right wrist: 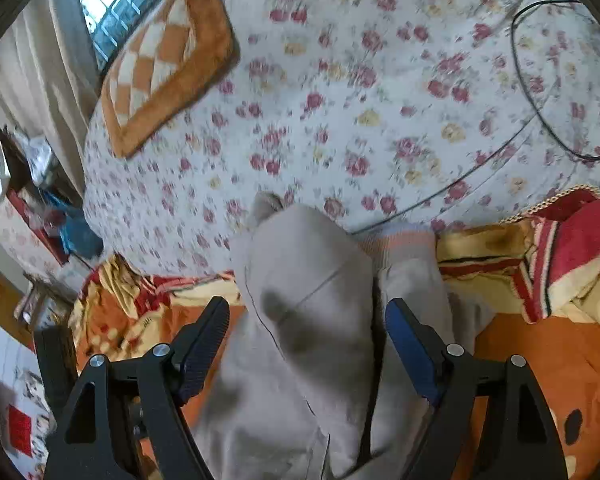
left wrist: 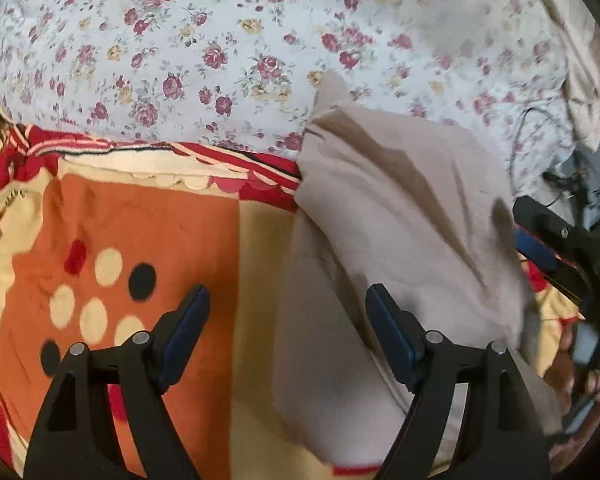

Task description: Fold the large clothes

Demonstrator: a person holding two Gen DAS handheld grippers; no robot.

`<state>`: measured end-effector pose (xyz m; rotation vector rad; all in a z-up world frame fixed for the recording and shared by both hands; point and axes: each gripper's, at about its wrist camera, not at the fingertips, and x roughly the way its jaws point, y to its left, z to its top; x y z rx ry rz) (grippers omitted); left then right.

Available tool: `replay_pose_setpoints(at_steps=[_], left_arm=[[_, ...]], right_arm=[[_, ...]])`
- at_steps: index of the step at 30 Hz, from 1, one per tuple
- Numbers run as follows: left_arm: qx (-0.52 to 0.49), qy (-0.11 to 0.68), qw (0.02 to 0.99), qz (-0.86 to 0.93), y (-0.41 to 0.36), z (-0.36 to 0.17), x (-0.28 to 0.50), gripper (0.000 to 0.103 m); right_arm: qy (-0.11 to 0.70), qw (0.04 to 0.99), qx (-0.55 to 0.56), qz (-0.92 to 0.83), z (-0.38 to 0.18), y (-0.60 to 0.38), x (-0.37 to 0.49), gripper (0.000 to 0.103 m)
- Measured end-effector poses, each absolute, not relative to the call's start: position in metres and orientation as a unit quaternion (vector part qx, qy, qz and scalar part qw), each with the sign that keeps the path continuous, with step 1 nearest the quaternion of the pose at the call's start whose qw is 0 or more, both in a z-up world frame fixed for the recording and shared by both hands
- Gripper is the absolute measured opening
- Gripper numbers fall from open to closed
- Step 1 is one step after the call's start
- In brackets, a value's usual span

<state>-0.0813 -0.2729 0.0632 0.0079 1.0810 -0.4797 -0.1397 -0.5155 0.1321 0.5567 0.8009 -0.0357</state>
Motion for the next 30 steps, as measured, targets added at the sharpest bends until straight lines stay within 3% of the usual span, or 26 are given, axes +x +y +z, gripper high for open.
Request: replay_pose_setpoints(at_steps=[4,5,6,7,12,18,21,22,23,28,30], left_arm=[[0.025,0.525,0.821,-0.221,-0.287,0.05,-0.073,0.08],[0.027,0.528,0.82,-0.221,-0.29,0.048,-0.073,0.08],[0.027,0.53,0.818,-0.221,-0.291,0.046,-0.073,0.08],[0.027,0.532,0.817,-0.221,-0.292,0.045,-0.074,0.08],[0.023,0.521,0.821,-0.233,-0.293,0.042,-0.085,0.082],[0.02,0.533,0.81,-0.244,-0.282,0.037,-0.096,0.083],[0.05,0.508,0.826,-0.24,-0.271,0.05,-0.102,0.083],[0.053,0.502,0.829,-0.239,-0.269,0.053,-0.104,0.083],[0.052,0.501,0.83,-0.24,-0.267,0.054,-0.105,0.083],[0.042,0.512,0.823,-0.243,-0.265,0.05,-0.114,0.083],[0.04,0.514,0.822,-0.242,-0.262,0.052,-0.117,0.083]], right_arm=[[0.41,0.874,0.26,-0.022,0.11,-0.514,-0.124,0.082],[0.405,0.877,0.257,-0.024,0.107,-0.515,-0.123,0.072],[0.396,0.882,0.255,-0.028,0.107,-0.516,-0.124,0.056],[0.393,0.883,0.253,-0.03,0.107,-0.518,-0.126,0.004],[0.356,0.895,0.258,-0.079,0.112,-0.539,-0.152,0.002],[0.403,0.84,0.345,-0.115,0.058,-0.58,-0.165,0.005],[0.386,0.849,0.343,-0.109,0.092,-0.576,-0.191,0.038],[0.382,0.855,0.335,-0.1,0.104,-0.571,-0.199,0.061],[0.38,0.863,0.321,-0.088,0.117,-0.562,-0.209,0.073],[0.424,0.856,0.295,-0.032,0.119,-0.518,-0.219,0.072],[0.459,0.833,0.307,-0.021,0.094,-0.51,-0.215,0.043]])
